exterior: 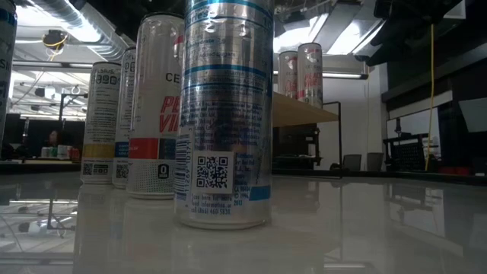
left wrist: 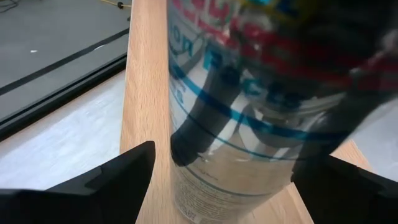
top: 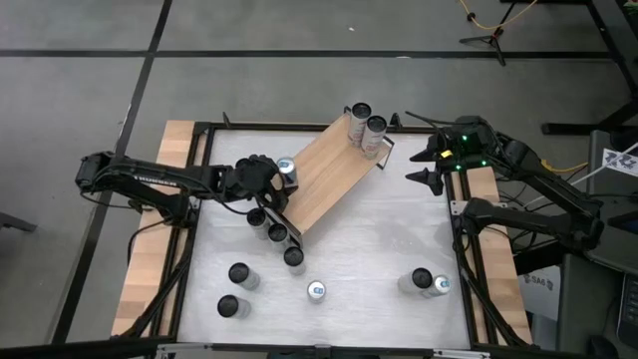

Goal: Place canned beverage on shelf
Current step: Put the blue soda can on the shelf

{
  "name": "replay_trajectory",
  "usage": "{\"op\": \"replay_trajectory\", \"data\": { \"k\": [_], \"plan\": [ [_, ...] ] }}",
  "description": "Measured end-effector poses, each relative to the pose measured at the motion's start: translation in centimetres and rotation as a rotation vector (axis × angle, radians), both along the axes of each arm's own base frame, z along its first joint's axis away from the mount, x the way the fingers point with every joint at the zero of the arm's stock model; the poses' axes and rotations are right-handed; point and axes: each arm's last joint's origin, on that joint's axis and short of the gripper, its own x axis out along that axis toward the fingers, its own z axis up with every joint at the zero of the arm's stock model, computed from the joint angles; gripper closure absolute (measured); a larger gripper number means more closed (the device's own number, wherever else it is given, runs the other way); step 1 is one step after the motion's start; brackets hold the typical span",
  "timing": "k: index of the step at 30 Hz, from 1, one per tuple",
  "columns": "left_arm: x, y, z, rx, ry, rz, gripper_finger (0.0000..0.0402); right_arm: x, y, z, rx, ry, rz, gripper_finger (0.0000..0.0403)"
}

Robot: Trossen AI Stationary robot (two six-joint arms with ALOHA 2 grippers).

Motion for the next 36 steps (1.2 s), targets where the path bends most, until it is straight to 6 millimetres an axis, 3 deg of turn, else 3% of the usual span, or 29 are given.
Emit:
{"op": "replay_trajectory", "data": {
  "k": [14, 23, 36],
  "plan": [
    [0.06, 0.12, -0.2, 0.007, -0.004, 0.053, 0.0058, 0.0, 0.0, 0.01, 0.0, 0.0, 0.0, 0.0098],
    [0.44, -0.04, -0.54, -0.005, -0.024, 0.1, 0.0104, 0.0, 0.0, 0.0, 0.0, 0.0, 0.0, 0.0098],
    [0.74, -0.53, -0.6, 0.03, -0.003, 0.035, 0.0178, 0.0, 0.0, 0.01, 0.0, 0.0, 0.0, 0.0098]
  ]
}}
